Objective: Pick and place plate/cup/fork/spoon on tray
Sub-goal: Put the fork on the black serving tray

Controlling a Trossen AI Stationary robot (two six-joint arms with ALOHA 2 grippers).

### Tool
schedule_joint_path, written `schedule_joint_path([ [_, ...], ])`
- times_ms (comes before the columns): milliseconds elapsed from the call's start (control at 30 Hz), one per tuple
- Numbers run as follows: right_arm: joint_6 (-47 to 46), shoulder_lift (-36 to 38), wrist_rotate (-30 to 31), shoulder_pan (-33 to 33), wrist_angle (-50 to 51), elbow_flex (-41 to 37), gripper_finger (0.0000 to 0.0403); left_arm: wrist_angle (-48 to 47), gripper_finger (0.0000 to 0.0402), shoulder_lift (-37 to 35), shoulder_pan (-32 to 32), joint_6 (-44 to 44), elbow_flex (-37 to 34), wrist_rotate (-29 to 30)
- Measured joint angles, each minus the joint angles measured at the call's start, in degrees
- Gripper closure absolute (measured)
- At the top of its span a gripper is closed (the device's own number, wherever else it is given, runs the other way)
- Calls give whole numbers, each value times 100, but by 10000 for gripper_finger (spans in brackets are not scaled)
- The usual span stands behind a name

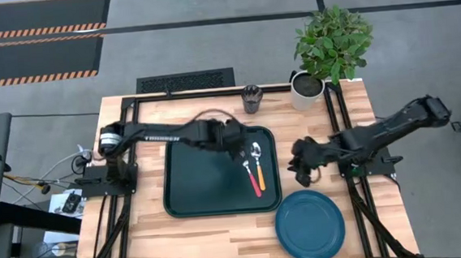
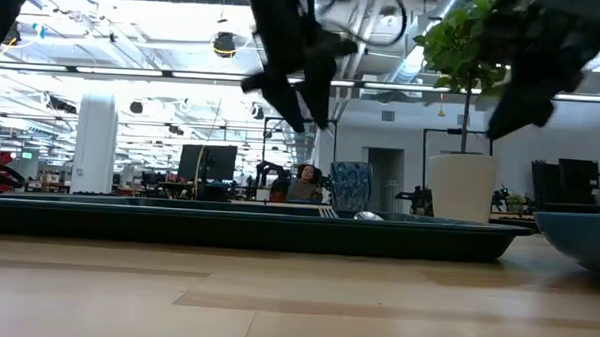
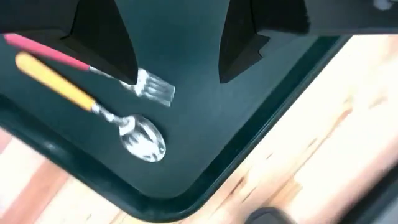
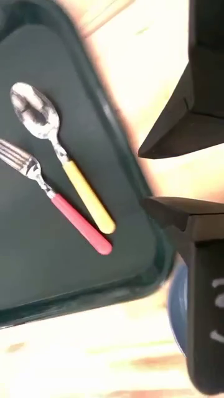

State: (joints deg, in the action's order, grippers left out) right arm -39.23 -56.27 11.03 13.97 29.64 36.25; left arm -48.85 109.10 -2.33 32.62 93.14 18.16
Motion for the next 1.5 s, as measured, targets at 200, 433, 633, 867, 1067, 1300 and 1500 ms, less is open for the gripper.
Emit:
schedule_joint_path([
  [200, -977, 572, 985, 1068, 461, 0, 275, 1695, 189, -2, -723, -259, -1084, -806],
  [433, -1460, 533, 1941, 1924, 462, 0, 275, 3290, 189, -2, -1179, -310, -2157, -1848],
  [633, -1884, 293, 2462, 2232, 464, 0, 275, 3352, 189, -2, -1185, -803, -2206, -2107],
  [867, -2167, 28, 2515, 2187, 423, 0, 275, 3289, 189, 36, -1054, -953, -2206, -2337],
  [1067, -2198, -4, 2511, 2184, 370, 0, 275, 3380, 189, 140, -984, -1014, -2212, -2307],
  [1300, -2184, -2, 2509, 2184, 329, 0, 275, 3277, 189, 280, -964, -990, -2223, -2352],
  [1500, -2178, -4, 2507, 2184, 331, 0, 275, 3571, 189, 539, -925, -982, -2201, -2403],
])
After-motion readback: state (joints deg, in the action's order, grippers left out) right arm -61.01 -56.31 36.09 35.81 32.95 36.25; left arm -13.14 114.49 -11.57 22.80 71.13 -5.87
